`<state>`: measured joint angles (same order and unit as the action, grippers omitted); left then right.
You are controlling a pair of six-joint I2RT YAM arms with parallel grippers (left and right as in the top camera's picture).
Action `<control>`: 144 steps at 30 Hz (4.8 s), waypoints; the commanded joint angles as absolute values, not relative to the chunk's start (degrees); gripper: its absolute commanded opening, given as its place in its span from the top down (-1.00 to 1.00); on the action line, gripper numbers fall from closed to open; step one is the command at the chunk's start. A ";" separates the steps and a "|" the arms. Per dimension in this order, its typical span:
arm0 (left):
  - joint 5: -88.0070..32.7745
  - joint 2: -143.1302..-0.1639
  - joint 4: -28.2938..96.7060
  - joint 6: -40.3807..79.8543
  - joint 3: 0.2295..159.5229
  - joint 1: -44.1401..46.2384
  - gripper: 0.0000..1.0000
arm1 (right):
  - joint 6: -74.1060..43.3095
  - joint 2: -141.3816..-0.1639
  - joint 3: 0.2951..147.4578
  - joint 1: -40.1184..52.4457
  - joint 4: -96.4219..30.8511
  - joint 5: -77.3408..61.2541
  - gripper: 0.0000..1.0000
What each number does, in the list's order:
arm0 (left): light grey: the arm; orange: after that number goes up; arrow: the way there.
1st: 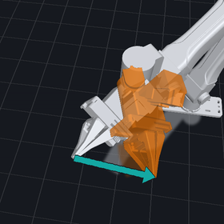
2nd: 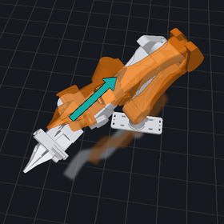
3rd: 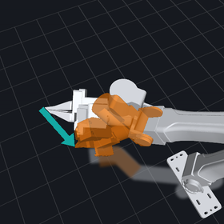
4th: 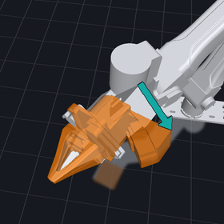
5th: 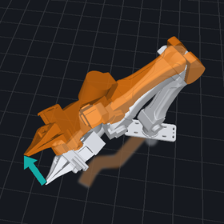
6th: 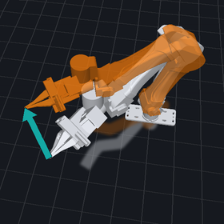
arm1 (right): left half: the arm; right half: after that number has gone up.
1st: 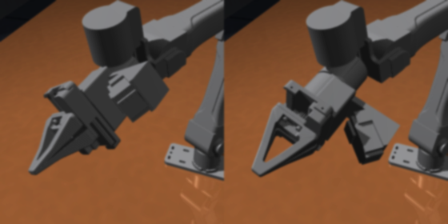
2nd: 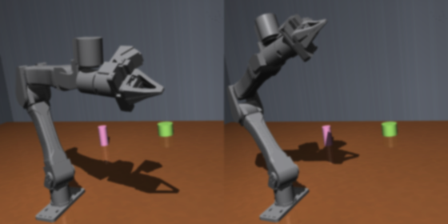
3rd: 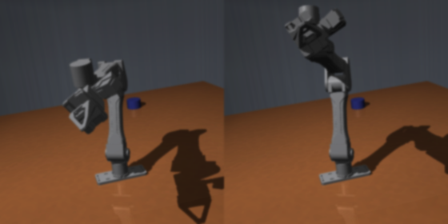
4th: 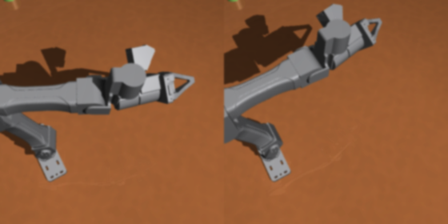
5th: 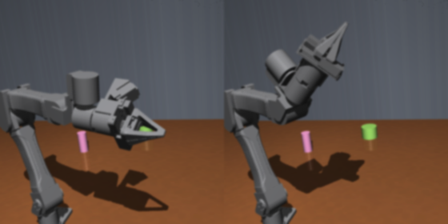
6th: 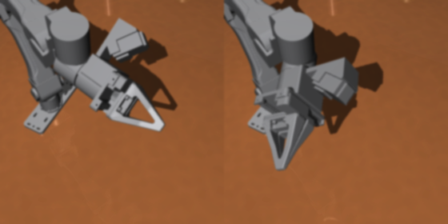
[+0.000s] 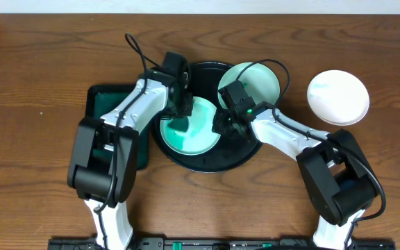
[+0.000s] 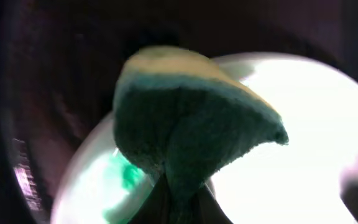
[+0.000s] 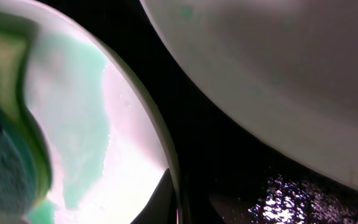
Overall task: Clean dirty plates on tray and stack at the side
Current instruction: 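Wipe the sponge across the plate's lower area with the left gripper, then continue scrubbing the green plate's center with the left gripper sponge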
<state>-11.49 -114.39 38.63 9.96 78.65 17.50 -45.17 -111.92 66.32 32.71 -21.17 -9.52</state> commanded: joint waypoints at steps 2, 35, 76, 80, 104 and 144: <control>-32.10 -116.84 43.29 4.47 77.84 17.19 0.86 | -43.62 -115.39 64.77 34.06 -23.40 -10.55 0.97; 13.15 -114.76 34.02 8.97 78.41 22.17 0.86 | -43.18 -115.39 64.77 33.30 -23.59 -10.57 0.97; -15.70 -120.36 29.39 6.13 76.29 18.48 0.86 | -42.54 -115.39 64.77 32.95 -26.59 -10.57 0.97; -28.05 -120.36 29.85 3.79 76.29 19.16 0.86 | -42.50 -115.39 64.77 32.93 -26.61 -10.55 0.97; -4.78 -113.25 34.22 4.27 77.97 16.40 0.86 | -42.09 -115.39 64.77 32.95 -26.59 -10.57 0.97; -47.37 -119.35 33.12 -0.62 77.89 16.73 0.86 | -41.45 -115.39 64.77 32.95 -27.64 -10.57 0.98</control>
<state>-33.69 -117.58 32.34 0.60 79.09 15.09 -42.96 -112.14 67.33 32.69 -24.86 -12.01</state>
